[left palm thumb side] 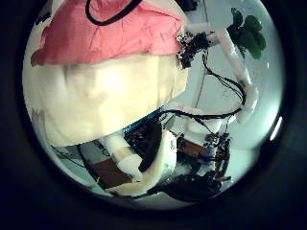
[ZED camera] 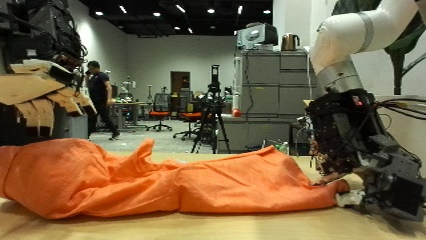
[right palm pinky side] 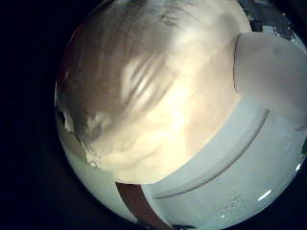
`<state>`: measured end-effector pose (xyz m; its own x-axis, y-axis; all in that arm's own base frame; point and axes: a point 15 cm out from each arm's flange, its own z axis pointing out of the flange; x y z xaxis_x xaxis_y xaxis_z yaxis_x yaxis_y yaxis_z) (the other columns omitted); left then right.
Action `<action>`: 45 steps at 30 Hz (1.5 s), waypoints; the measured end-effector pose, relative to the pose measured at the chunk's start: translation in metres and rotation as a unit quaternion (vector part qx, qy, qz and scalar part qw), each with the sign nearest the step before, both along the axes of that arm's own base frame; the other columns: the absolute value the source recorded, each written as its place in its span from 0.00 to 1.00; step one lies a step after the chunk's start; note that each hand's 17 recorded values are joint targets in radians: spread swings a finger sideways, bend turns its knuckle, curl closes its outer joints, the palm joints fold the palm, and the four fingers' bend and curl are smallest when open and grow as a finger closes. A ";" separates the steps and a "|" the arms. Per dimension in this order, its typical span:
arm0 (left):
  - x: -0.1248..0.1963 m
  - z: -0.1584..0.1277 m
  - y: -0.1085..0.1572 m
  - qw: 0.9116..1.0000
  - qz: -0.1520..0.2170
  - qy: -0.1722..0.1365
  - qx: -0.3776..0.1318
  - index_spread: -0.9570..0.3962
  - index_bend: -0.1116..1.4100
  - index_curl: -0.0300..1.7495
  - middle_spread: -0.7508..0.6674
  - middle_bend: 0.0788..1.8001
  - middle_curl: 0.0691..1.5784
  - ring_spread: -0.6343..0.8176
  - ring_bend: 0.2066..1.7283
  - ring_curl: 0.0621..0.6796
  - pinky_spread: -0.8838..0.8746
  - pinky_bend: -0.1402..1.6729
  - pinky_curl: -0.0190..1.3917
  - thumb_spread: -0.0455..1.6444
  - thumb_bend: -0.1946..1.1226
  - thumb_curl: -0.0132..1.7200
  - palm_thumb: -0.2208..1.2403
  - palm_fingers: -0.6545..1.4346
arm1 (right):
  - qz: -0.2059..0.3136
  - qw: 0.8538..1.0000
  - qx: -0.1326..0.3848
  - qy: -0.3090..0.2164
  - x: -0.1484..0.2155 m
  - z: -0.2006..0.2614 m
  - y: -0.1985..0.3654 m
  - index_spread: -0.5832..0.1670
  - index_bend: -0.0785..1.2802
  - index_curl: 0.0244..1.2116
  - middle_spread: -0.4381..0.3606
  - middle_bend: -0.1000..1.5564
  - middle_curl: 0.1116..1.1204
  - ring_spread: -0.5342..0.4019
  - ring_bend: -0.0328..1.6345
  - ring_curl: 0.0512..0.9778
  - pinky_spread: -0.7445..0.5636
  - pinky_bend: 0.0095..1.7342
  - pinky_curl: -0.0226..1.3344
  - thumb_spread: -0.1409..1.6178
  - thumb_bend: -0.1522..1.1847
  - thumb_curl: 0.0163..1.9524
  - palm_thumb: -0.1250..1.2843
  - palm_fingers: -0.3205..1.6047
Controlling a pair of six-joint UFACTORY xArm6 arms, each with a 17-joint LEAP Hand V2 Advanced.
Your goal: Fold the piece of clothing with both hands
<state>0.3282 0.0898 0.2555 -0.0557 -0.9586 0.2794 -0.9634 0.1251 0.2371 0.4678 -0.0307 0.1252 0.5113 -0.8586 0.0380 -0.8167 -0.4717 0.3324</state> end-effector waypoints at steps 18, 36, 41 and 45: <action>0.007 0.013 0.018 1.000 0.000 -0.008 0.010 0.71 0.17 0.17 0.67 0.12 0.19 0.75 0.20 0.26 0.77 0.24 0.24 0.82 0.14 0.12 0.26 0.33 | -0.008 0.998 -0.057 0.032 -0.058 0.060 -0.031 0.46 0.78 0.57 0.40 0.75 0.57 0.34 0.73 0.54 0.23 0.59 0.40 0.68 0.19 0.28 0.90 0.86; -0.003 0.015 0.025 1.000 -0.009 0.006 0.010 0.71 0.17 0.17 0.66 0.11 0.18 0.75 0.19 0.26 0.77 0.24 0.24 0.82 0.14 0.12 0.26 0.34 | -0.042 0.995 -0.043 -0.085 -0.078 0.199 -0.083 0.52 0.90 0.60 0.40 0.84 0.63 0.36 0.81 0.62 0.32 0.70 0.48 0.71 0.16 0.37 0.89 0.78; -0.005 0.010 0.035 1.000 0.003 0.009 0.008 0.71 0.17 0.17 0.66 0.11 0.19 0.75 0.19 0.25 0.77 0.23 0.24 0.82 0.14 0.12 0.26 0.34 | -0.001 0.991 -0.017 -0.131 -0.055 0.251 -0.028 0.53 0.90 0.60 0.40 0.84 0.63 0.36 0.81 0.62 0.33 0.70 0.48 0.72 0.16 0.39 0.88 0.78; -0.008 0.000 0.049 1.000 0.016 0.020 0.001 0.71 0.17 0.17 0.66 0.11 0.19 0.75 0.19 0.25 0.77 0.23 0.24 0.81 0.14 0.12 0.26 0.34 | 0.049 0.988 -0.001 -0.149 -0.045 0.265 0.026 0.53 0.91 0.60 0.41 0.84 0.63 0.36 0.82 0.63 0.33 0.70 0.48 0.73 0.15 0.41 0.88 0.78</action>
<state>0.3202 0.1388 0.2552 -0.0137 -0.9600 0.2798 -0.9567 0.0940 0.2755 0.4232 -0.0049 0.3904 0.5574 -0.8058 0.2000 -0.8292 -0.5524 0.0853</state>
